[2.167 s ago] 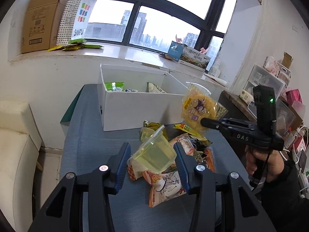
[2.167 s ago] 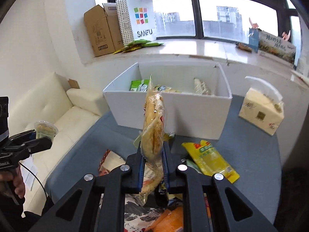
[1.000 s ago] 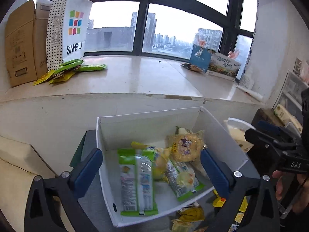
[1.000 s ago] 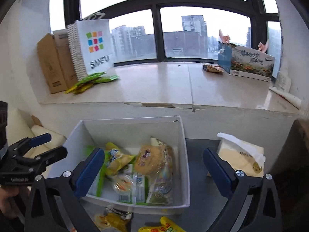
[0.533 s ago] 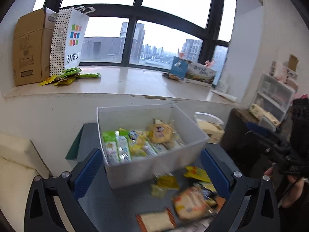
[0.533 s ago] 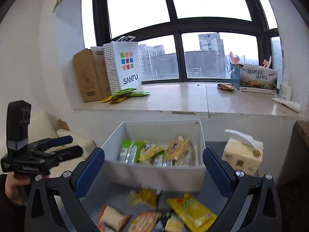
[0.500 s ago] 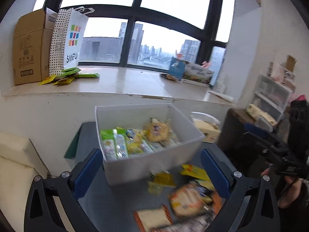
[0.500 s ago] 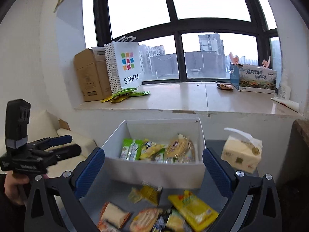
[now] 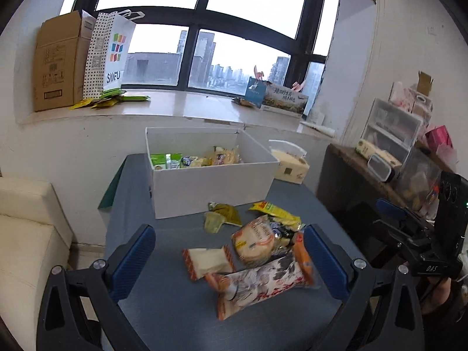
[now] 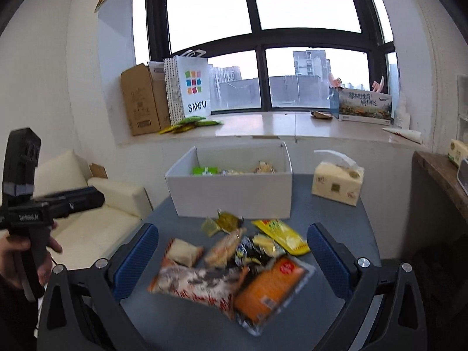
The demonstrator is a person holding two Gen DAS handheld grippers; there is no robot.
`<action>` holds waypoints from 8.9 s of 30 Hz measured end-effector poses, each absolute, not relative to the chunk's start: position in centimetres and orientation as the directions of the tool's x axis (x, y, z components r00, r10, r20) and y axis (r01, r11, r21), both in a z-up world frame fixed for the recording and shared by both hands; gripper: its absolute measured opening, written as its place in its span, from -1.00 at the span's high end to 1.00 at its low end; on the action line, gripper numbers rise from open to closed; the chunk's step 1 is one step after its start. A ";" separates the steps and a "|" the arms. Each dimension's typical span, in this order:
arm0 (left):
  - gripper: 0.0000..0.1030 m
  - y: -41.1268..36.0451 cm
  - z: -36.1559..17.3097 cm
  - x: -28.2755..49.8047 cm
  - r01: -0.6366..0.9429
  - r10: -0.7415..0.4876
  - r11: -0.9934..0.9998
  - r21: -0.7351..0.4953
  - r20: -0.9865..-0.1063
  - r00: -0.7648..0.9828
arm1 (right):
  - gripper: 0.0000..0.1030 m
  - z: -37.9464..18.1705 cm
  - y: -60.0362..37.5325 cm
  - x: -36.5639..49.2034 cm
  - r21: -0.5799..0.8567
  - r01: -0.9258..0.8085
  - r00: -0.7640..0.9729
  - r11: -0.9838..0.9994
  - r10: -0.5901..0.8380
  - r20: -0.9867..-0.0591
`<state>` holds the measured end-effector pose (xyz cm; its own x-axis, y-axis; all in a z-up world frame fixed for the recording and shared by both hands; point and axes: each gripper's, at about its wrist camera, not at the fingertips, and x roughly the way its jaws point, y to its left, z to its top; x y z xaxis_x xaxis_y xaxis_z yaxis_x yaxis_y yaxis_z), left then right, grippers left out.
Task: Organize snacks
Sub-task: 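Move both tools back over the remaining snacks, then grasp the yellow bean snack bag with the right tool and lift it, then drop the yellow bag into the white box with the right tool while the left drops a jelly cup, then move both tools back over the remaining snack pile, then grasp the black-and-yellow chip bag with the right tool while the left grasps the peanut bag, then drop both bags into the white box with the right and left tools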
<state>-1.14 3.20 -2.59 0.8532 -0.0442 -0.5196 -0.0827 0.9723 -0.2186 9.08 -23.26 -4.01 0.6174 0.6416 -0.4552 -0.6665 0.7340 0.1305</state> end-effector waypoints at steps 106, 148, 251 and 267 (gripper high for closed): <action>0.13 11.5 -0.3 18.5 -0.045 -0.093 0.969 -0.244 -0.524 0.847 | 0.56 -0.8 -11.2 28.1 0.363 -0.678 0.425 0.639 0.744 -0.516; -1.00 7.0 -0.2 9.1 -0.093 0.003 0.983 -0.161 -0.486 0.874 | -1.00 -1.3 -15.1 22.5 0.168 -0.637 0.588 0.752 0.615 -0.526; 0.26 -3.9 -14.2 7.3 0.421 -0.322 0.906 -0.051 -0.729 0.604 | -0.09 -11.5 -30.4 15.5 0.517 -0.442 0.494 0.733 0.680 -0.542; 0.26 5.4 -5.1 9.5 0.181 -0.349 0.912 -0.368 -0.467 0.812 | -0.09 -7.8 -22.8 17.1 0.493 -0.591 0.427 0.639 0.766 -0.481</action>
